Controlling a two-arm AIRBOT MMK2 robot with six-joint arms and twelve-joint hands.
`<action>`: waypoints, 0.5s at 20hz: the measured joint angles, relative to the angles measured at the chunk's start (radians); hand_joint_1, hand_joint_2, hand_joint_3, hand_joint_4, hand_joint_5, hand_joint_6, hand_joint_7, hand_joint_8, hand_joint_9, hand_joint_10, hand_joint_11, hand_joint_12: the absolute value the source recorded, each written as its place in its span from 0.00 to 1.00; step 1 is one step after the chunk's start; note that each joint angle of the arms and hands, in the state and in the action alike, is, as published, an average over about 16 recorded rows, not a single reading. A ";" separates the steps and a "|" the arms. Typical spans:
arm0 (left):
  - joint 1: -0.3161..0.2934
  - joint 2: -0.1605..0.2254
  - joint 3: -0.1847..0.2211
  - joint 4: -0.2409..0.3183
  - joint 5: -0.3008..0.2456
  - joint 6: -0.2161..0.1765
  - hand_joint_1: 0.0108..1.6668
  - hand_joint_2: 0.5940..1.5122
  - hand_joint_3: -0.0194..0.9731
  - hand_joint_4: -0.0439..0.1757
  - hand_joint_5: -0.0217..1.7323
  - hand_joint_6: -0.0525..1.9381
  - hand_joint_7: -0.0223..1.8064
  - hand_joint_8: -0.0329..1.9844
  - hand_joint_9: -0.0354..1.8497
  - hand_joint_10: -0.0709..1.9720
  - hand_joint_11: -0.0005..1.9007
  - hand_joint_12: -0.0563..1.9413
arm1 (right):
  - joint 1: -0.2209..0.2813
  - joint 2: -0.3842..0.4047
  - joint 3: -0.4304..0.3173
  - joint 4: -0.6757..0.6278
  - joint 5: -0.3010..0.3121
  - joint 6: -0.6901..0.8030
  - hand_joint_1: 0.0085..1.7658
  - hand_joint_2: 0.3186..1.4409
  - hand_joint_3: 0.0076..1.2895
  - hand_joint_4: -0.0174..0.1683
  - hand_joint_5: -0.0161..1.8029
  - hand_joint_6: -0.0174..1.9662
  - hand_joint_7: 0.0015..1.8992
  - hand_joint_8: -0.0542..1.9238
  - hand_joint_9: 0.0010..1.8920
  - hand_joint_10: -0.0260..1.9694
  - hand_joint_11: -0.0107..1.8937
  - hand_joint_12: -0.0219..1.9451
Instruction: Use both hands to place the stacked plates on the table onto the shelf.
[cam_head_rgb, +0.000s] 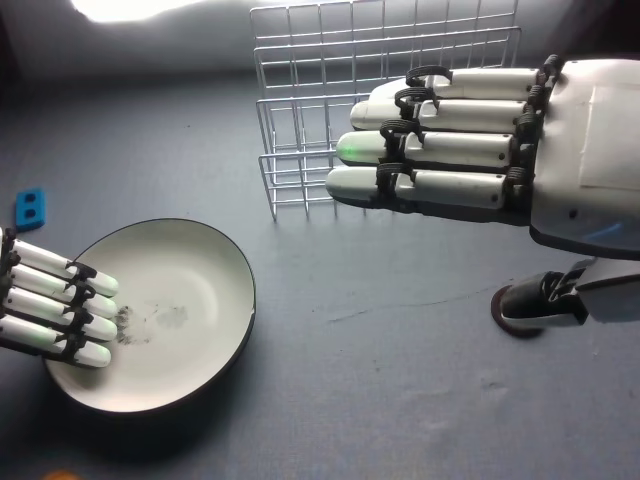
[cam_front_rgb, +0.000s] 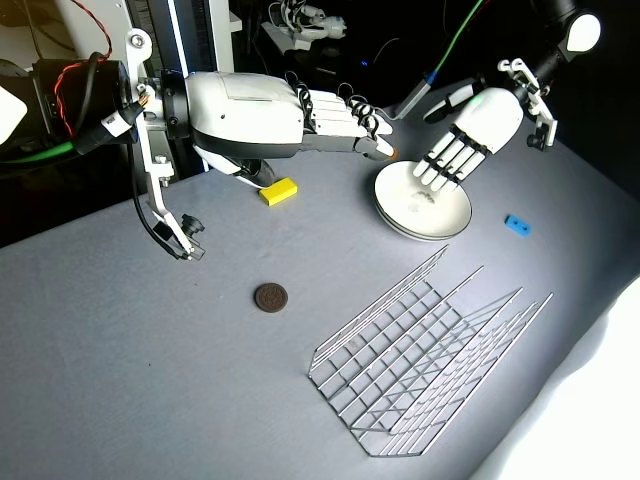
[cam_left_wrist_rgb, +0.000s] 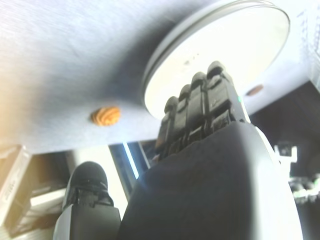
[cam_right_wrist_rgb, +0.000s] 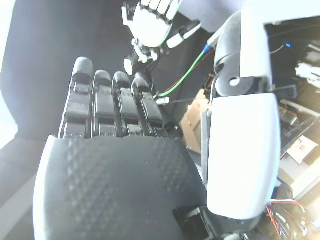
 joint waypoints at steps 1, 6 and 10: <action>0.005 -0.005 0.007 -0.002 0.003 0.000 0.00 0.58 0.05 0.19 0.02 0.03 0.02 0.02 0.03 0.04 0.01 0.03 | -0.001 -0.001 0.000 -0.007 0.000 -0.003 0.60 0.53 0.01 0.11 0.02 0.03 0.01 0.03 0.01 0.01 0.02 0.14; 0.024 -0.028 0.041 -0.013 0.014 0.000 0.00 0.59 0.05 0.19 0.02 0.03 0.01 0.02 0.03 0.04 0.01 0.03 | -0.002 -0.005 0.000 -0.041 0.002 -0.012 0.60 0.53 0.01 0.11 0.02 0.03 0.01 0.03 0.01 0.01 0.01 0.16; 0.036 -0.040 0.058 -0.020 0.017 0.000 0.00 0.59 0.05 0.19 0.02 0.03 0.01 0.02 0.02 0.04 0.01 0.03 | -0.006 -0.012 0.000 -0.068 0.001 -0.023 0.61 0.52 0.01 0.11 0.02 0.03 0.01 0.03 0.01 0.01 0.01 0.16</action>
